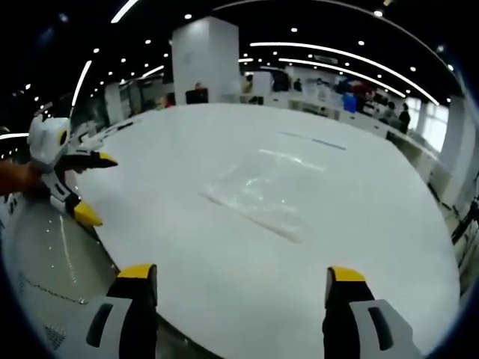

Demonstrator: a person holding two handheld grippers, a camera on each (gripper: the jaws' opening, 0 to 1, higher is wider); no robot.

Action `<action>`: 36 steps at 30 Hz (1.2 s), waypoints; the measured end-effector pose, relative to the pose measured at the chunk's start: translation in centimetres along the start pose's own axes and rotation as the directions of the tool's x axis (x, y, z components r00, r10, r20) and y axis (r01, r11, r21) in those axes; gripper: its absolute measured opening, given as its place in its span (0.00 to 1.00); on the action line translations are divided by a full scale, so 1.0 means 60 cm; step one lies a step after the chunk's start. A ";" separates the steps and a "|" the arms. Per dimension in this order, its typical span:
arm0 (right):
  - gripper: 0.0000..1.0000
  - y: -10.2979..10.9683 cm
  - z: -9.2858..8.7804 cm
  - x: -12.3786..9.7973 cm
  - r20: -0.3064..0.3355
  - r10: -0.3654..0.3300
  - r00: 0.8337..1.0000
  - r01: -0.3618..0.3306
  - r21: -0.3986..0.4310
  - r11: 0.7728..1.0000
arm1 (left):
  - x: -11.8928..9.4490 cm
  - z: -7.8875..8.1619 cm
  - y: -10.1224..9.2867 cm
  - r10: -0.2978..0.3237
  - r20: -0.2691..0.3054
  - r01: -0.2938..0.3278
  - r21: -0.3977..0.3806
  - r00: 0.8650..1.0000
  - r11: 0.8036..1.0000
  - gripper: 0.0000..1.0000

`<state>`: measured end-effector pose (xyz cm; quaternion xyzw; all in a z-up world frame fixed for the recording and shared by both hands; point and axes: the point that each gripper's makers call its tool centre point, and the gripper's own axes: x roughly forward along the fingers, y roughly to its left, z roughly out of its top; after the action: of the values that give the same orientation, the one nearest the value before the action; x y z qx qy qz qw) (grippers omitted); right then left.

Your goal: Open the resealable bag by pulling the two sides of the seal apart until the entire bag opening is separated and visibly accessible.

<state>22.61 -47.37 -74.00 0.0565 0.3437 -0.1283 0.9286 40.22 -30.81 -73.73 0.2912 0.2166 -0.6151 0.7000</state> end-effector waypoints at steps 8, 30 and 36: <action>0.92 -0.002 -0.001 -0.002 -0.001 -0.003 1.000 0.003 0.007 1.000 | -0.001 -0.002 -0.001 0.006 -0.012 -0.006 0.017 1.000 1.000 0.91; 0.93 -0.009 0.012 -0.005 0.038 -0.022 0.999 0.021 0.022 1.000 | 0.001 -0.003 0.004 0.019 -0.017 -0.019 0.023 1.000 1.000 0.92; 0.92 -0.005 0.005 -0.008 0.014 -0.025 1.000 0.025 0.009 1.000 | 0.002 0.000 0.006 0.022 -0.009 -0.022 0.016 1.000 1.000 0.90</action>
<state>22.38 -47.61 -73.49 0.0554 0.3373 -0.1419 0.9290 40.61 -30.86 -73.73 0.3018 0.2118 -0.6078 0.7033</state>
